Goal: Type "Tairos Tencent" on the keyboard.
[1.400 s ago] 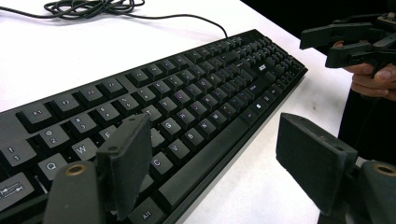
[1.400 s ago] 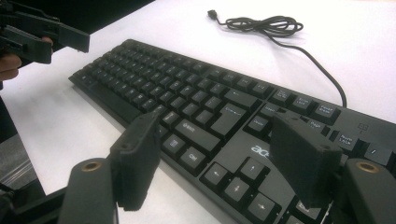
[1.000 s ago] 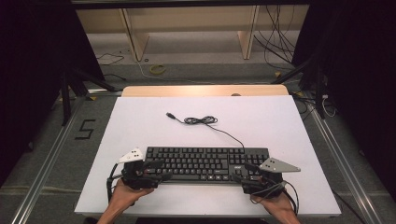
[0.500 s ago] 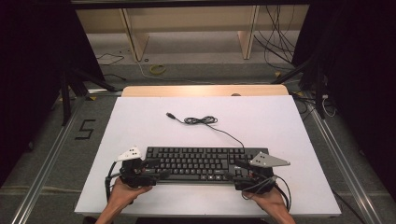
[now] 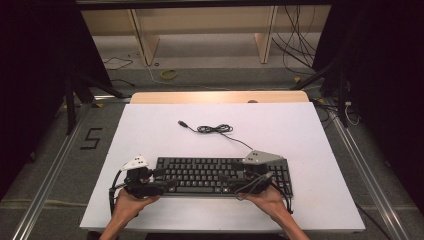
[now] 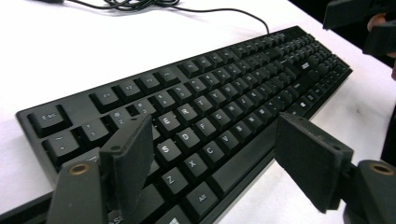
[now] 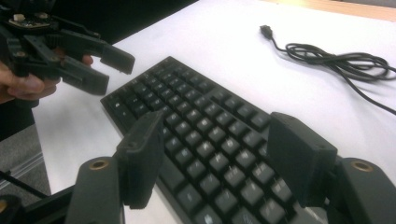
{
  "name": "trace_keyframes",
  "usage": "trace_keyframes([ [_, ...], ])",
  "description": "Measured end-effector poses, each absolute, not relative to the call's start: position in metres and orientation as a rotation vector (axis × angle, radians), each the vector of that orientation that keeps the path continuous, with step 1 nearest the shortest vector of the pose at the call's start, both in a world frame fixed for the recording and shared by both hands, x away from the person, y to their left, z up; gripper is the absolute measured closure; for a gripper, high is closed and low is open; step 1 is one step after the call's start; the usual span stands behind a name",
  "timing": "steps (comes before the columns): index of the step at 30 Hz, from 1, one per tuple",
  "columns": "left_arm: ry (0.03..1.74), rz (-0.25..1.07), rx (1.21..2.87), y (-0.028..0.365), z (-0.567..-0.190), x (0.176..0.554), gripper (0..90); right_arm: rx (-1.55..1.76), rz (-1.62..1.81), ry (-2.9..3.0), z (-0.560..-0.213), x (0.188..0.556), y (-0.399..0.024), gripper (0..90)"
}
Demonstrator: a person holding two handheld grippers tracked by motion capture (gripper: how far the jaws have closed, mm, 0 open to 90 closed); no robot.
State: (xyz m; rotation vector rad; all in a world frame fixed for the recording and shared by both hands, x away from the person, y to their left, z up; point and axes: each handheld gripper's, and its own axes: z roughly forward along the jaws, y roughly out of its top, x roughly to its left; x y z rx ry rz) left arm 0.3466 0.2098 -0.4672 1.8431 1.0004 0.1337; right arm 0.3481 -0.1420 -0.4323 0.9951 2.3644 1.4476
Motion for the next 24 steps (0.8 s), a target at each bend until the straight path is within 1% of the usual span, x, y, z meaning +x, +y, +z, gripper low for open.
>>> trace_keyframes([
  [4, 1.019, 0.151, 1.860, 0.211, -0.467, 0.347, 29.2, 0.980, 1.437, 2.392, -0.430, 0.358, -0.126, 41.1],
  [8, 1.042, 0.161, 1.868, 0.213, -0.468, 0.348, 32.7, 0.972, 1.399, 2.437, -0.428, 0.365, -0.110, 46.0],
  [15, 1.079, 0.165, 1.897, 0.217, -0.467, 0.349, 45.4, 0.993, 1.357, 2.503, -0.433, 0.376, -0.089, 58.8],
  [16, 1.081, 0.168, 1.903, 0.218, -0.467, 0.350, 45.4, 0.993, 1.357, 2.503, -0.433, 0.376, -0.089, 58.8],
  [18, 1.089, 0.168, 1.921, 0.219, -0.467, 0.350, 50.4, 0.998, 1.344, 2.520, -0.436, 0.380, -0.084, 62.7],
  [19, 1.092, 0.167, 1.927, 0.219, -0.468, 0.350, 55.6, 1.007, 1.327, 2.535, -0.438, 0.383, -0.080, 66.1],
  [20, 1.094, 0.166, 1.935, 0.219, -0.468, 0.350, 55.6, 1.007, 1.327, 2.535, -0.438, 0.383, -0.080, 66.1],
  [21, 1.099, 0.167, 1.944, 0.220, -0.468, 0.351, 61.0, 1.010, 1.313, 2.549, -0.441, 0.386, -0.075, 69.6],
  [24, 1.108, 0.172, 1.959, 0.220, -0.468, 0.351, 67.9, 1.012, 1.298, 2.568, -0.444, 0.390, -0.067, 74.4],
])
